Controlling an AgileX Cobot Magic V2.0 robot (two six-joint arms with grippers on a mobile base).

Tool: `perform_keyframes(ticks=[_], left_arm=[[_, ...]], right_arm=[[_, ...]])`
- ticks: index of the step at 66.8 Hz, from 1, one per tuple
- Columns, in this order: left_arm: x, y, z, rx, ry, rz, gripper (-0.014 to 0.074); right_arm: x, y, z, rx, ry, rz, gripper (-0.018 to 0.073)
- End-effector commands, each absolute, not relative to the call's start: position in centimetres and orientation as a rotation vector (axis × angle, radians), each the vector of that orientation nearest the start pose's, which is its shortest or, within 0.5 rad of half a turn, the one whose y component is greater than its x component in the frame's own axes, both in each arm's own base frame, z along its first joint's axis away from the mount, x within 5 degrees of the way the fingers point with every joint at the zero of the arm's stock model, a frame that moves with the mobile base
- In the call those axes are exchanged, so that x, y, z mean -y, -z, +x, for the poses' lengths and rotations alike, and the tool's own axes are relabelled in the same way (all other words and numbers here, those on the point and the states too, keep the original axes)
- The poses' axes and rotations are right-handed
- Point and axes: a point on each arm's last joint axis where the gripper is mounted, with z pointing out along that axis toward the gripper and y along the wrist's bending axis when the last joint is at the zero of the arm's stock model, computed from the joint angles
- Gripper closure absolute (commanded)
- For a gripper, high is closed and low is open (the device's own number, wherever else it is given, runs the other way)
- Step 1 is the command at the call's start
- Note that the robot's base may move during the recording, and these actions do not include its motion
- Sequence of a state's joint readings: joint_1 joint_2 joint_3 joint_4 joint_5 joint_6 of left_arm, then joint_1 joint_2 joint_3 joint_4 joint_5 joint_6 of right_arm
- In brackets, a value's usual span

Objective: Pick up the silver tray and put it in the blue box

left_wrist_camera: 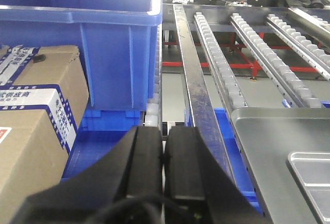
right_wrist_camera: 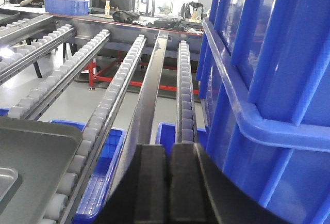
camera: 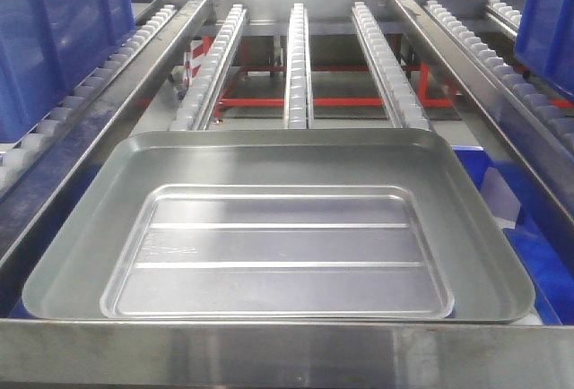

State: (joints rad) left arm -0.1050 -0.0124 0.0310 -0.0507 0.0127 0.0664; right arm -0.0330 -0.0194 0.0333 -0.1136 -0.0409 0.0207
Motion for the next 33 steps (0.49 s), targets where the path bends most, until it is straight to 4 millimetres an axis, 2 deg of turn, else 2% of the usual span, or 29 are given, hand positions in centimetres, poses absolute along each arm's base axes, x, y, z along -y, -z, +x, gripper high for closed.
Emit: perform_keyframes(ticks=[1, 33], left_arm=[[0.55, -20.53, 5.53, -1.427, 0.073, 0.082, 0.0596], [0.55, -20.53, 5.53, -1.427, 0.073, 0.082, 0.0596]], right_arm=[[0.05, -22.3, 5.19, -1.335, 0.107, -0.056, 0.0508], [0.05, -22.3, 5.19, -1.335, 0.107, -0.056, 0.0508]])
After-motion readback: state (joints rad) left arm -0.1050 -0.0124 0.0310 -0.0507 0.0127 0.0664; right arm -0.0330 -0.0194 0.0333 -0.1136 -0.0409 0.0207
